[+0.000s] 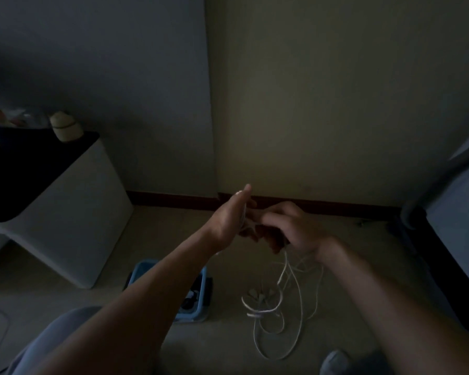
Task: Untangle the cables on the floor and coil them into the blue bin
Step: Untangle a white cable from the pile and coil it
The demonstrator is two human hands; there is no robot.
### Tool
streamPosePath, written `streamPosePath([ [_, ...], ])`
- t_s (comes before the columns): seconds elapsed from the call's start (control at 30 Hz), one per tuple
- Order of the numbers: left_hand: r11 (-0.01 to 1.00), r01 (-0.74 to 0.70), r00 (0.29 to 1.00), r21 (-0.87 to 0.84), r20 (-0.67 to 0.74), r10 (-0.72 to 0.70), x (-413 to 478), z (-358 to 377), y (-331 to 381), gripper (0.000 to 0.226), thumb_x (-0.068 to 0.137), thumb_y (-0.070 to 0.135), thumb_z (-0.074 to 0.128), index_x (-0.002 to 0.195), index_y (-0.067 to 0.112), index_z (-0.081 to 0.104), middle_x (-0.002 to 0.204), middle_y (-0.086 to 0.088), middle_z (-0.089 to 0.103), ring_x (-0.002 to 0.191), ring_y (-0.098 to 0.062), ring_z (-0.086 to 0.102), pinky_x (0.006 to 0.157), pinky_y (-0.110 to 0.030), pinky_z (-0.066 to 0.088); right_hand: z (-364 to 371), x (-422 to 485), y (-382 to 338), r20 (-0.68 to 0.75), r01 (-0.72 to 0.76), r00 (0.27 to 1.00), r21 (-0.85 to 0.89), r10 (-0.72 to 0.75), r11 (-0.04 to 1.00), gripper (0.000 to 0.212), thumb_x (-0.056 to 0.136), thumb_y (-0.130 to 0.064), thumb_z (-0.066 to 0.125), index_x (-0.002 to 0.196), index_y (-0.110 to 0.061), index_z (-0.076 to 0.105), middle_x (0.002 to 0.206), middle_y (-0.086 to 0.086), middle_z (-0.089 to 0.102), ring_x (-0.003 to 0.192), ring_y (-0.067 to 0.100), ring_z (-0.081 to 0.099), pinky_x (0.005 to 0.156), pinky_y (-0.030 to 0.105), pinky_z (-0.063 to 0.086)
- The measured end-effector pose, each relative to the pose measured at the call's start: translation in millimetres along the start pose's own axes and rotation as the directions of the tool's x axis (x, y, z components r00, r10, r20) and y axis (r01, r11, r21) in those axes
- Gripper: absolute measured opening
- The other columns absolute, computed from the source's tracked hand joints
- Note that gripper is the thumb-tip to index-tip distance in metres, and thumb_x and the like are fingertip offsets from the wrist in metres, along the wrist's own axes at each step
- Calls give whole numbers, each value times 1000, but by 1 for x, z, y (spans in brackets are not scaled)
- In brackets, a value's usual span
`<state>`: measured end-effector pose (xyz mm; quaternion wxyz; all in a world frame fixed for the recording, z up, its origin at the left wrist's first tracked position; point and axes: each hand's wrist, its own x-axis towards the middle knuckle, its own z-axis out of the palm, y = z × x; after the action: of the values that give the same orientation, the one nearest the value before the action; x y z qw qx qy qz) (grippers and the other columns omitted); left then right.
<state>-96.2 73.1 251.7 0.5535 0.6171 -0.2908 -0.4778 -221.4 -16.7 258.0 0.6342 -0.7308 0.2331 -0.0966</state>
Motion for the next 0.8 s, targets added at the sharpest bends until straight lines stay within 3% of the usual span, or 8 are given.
streamPosePath([
  [0.1,993,-46,991,112,127,32,-5,1,-2,66,105,50,16,97,2,60,75,-13,65,50,-18,60,40,-24,38,-15,1,-3,-148,91,985,12,-88,996,31,90,-19,65,62,-8,61,44,1,42,40,13,40,45,24,32],
  [0.17,993,-50,988,103,150,34,-5,2,1,70,102,51,12,93,-1,58,61,-16,61,35,-19,44,35,-23,28,-26,2,-3,-215,117,970,6,-113,993,31,94,-15,62,63,-13,64,47,-3,41,43,11,38,47,26,30],
  [0.3,995,-50,980,89,195,31,-7,3,6,69,103,50,12,95,-1,58,52,-10,47,43,-21,32,40,-26,24,-31,5,4,-281,152,943,-117,-179,981,26,95,-23,63,72,-17,70,66,4,60,55,8,46,56,28,34],
  [0.43,998,-66,972,-3,226,65,-9,5,6,51,106,37,22,92,2,57,50,-4,35,42,-15,28,42,-23,28,-29,12,10,-326,149,925,-164,-196,975,29,97,-23,61,69,-17,65,58,-11,57,52,-3,45,59,26,34],
  [0.63,989,-38,976,-140,208,67,-6,3,5,34,105,25,35,84,7,53,47,1,26,37,-11,21,39,-19,23,-25,17,18,-301,109,939,-203,-168,973,32,99,-29,58,71,-14,63,53,-9,51,49,10,46,55,28,37],
  [0.73,961,-20,969,-275,231,86,-6,-1,6,32,103,27,36,82,11,53,48,3,24,39,-10,18,42,-23,15,-21,19,21,-286,65,954,-105,-92,992,26,101,-24,55,79,-11,59,61,3,54,43,16,46,48,25,38],
  [0.8,924,-21,971,-381,213,110,-6,-5,9,26,98,28,39,83,11,53,49,3,28,38,-9,22,44,-23,18,-16,18,22,-268,27,962,-80,-47,996,21,101,-21,54,83,-11,56,63,6,58,40,15,47,43,23,39],
])
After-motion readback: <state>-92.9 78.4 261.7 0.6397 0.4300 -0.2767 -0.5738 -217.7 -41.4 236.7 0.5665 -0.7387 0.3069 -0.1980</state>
